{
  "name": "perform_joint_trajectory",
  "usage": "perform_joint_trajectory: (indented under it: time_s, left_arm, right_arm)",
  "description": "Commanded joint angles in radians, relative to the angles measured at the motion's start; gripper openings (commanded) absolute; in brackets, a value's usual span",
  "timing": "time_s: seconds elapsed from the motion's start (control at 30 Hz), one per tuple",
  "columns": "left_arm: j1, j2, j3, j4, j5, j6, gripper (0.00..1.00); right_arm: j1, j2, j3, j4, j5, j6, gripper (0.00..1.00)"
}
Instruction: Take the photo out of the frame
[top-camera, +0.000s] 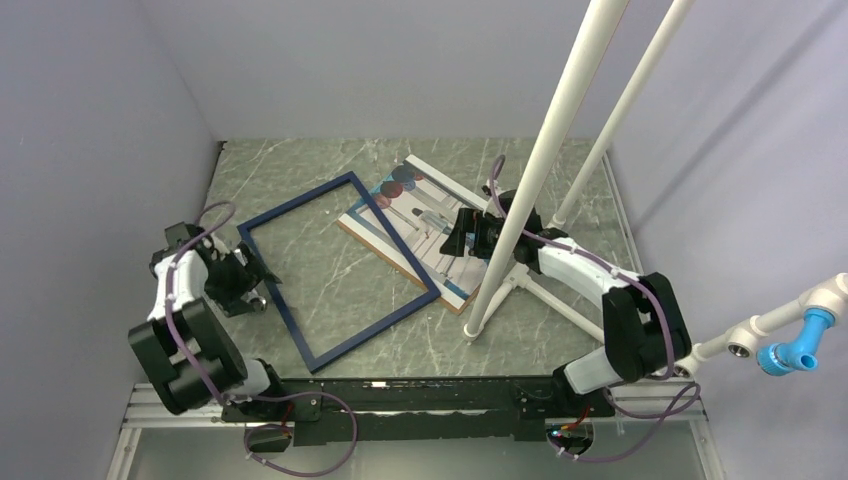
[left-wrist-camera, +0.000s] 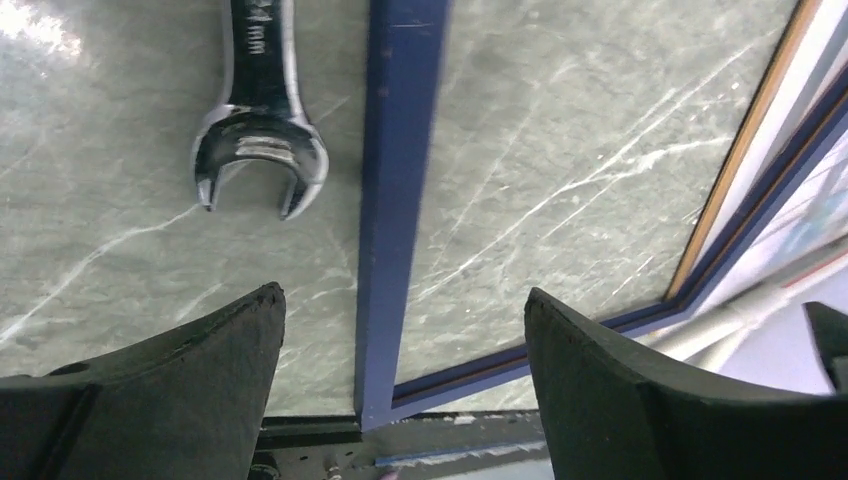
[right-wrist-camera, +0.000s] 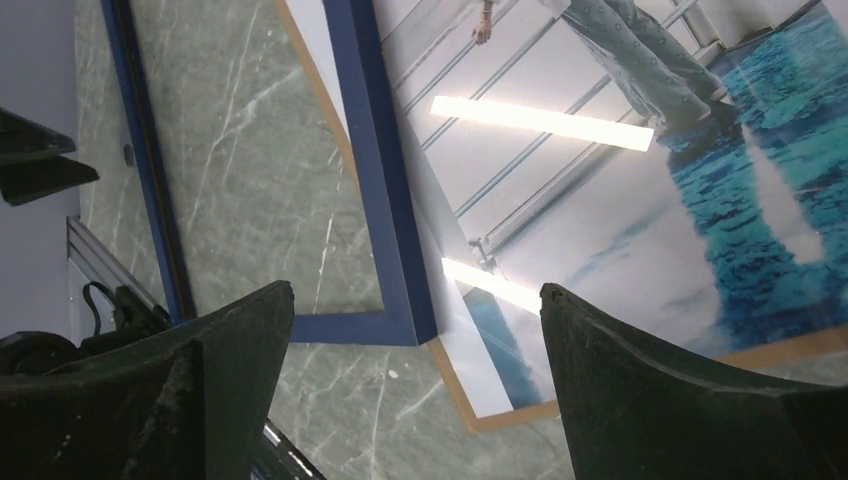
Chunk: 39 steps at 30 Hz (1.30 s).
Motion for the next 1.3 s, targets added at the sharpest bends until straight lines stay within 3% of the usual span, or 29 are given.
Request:
perform_joint_trajectory:
  time_s: [0.0, 0.1, 0.2, 0.33, 0.47, 0.57, 0.7, 1.07, 1.27]
  left_arm:
    - [-0.189, -0.131, 0.058, 0.020, -0.050, -0.091, 0.88]
    - [-0.433, -0.146, 0.082, 0.174, -0.028, -0.268, 0.88]
    - [-0.652, -0.057, 0.134, 0.369, -0.051, -0.462, 0.86]
    - [-0.866, 0.146, 0.294, 0.476, -0.226, -0.634, 0.74]
    - [-0.988, 0.333, 0.382, 0.702, -0.224, -0.731, 0.56]
    - [-1.045, 0.460, 0.481, 0.812, -0.203, -0.750, 0.51]
    - [-1.088, 0.585, 0.569, 0.840, -0.229, -0.772, 0.49]
    - [-1.082, 0.742, 0.725, 0.424, -0.376, -0.782, 0.54]
    - [-1.072, 0.726, 0.712, 0.330, -0.439, -0.760, 0.56]
  right_arm:
    - [0.003, 0.059, 0.048, 0.079, -0.002, 0.022, 0.90]
    - [0.002, 0.096, 0.047, 0.069, 0.032, 0.018, 0.87]
    - [0.001, 0.124, 0.051, 0.045, 0.080, 0.017, 0.86]
    - [0.000, 0.131, 0.039, 0.047, 0.123, 0.033, 0.86]
    - [-0.006, 0.137, 0.033, 0.046, 0.154, 0.026, 0.80]
    - [-0.014, 0.140, 0.031, 0.040, 0.155, 0.022, 0.79]
    - [-0.022, 0.137, 0.015, 0.046, 0.156, 0.024, 0.79]
    - [-0.033, 0.168, 0.012, 0.039, 0.203, 0.044, 0.78]
    - [-0.033, 0.172, 0.008, 0.035, 0.213, 0.041, 0.78]
